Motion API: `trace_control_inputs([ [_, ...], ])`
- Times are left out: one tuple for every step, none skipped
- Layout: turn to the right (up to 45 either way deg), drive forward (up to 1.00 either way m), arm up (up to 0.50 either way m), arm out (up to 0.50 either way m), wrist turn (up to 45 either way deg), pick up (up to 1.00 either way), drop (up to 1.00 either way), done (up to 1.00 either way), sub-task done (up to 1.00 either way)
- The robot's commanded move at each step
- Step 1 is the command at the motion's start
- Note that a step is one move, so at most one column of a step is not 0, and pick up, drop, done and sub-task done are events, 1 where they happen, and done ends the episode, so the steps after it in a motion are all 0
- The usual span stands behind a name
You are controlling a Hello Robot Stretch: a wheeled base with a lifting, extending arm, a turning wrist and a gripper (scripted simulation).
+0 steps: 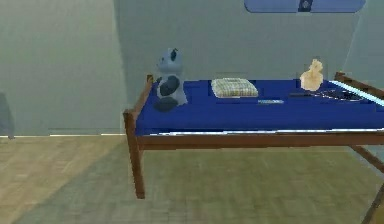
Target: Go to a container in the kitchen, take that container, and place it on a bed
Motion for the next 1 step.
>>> trace_control_inputs([
  [12.0,0.00,0.00,0.00,0.0,0.00,0.00,0.00,0.00],
])
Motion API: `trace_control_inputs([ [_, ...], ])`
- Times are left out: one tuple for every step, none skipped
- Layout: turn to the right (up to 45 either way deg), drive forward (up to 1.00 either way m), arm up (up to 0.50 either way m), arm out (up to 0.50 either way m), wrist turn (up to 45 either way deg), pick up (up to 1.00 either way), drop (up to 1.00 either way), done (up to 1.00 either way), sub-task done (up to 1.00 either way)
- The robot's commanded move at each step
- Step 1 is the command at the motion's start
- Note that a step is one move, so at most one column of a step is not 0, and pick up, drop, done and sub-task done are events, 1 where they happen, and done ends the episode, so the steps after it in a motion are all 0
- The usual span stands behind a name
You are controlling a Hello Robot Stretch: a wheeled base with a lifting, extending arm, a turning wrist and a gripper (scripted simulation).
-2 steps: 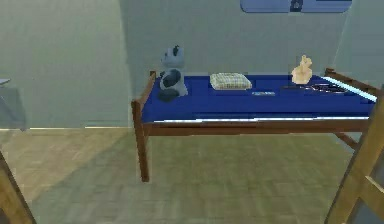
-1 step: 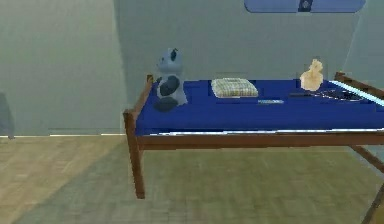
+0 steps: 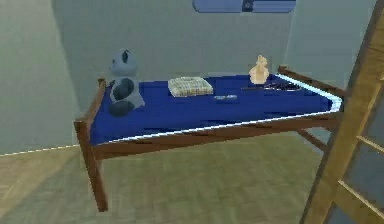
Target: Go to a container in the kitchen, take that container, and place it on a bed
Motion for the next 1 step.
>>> trace_control_inputs([
  [0.0,0.80,0.00,0.00,0.0,0.00,0.00,0.00,0.00],
])
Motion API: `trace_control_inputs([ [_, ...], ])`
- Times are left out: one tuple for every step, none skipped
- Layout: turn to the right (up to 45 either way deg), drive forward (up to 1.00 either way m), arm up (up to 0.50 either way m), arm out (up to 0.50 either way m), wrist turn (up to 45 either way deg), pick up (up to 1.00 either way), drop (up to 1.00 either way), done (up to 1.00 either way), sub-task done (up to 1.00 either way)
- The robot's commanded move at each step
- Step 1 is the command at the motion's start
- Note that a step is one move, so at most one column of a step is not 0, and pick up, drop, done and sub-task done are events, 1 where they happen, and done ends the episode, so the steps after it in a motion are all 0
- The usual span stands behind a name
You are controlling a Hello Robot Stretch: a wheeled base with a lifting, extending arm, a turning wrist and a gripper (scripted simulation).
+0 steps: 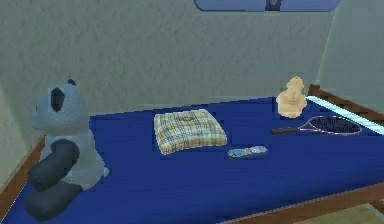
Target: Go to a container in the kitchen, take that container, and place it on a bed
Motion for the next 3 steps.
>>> trace_control_inputs([
  [3.0,0.00,0.00,0.00,0.0,0.00,0.00,0.00,0.00],
  [3.0,0.00,0.00,0.00,0.0,0.00,0.00,0.00,0.00],
  [-45.0,0.00,0.00,0.00,0.0,0.00,0.00,0.00,0.00],
])
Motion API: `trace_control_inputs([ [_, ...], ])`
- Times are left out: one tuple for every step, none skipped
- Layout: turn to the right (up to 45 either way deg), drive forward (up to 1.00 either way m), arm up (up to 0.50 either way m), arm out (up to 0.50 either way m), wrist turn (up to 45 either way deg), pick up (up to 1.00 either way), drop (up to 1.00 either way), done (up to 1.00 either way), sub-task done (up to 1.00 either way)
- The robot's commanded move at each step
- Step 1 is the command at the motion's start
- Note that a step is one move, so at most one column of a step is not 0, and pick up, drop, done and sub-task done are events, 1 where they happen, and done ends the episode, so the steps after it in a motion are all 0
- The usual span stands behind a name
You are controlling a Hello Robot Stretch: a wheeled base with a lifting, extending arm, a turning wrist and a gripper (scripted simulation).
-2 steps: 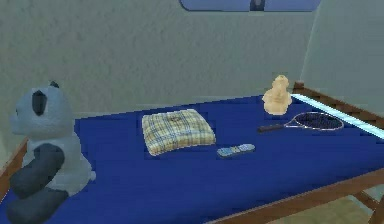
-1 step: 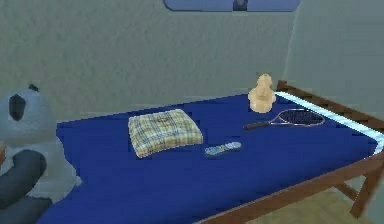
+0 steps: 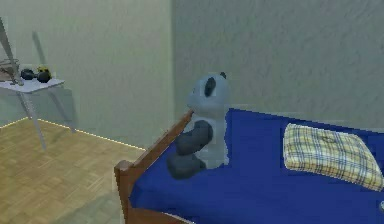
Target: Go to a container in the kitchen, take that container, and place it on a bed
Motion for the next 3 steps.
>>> trace_control_inputs([
  [0.0,0.35,0.00,0.00,0.0,0.00,0.00,0.00,0.00],
  [45.0,0.00,0.00,0.00,0.0,0.00,0.00,0.00,0.00],
  [45.0,0.00,0.00,0.00,0.0,0.00,0.00,0.00,0.00],
])
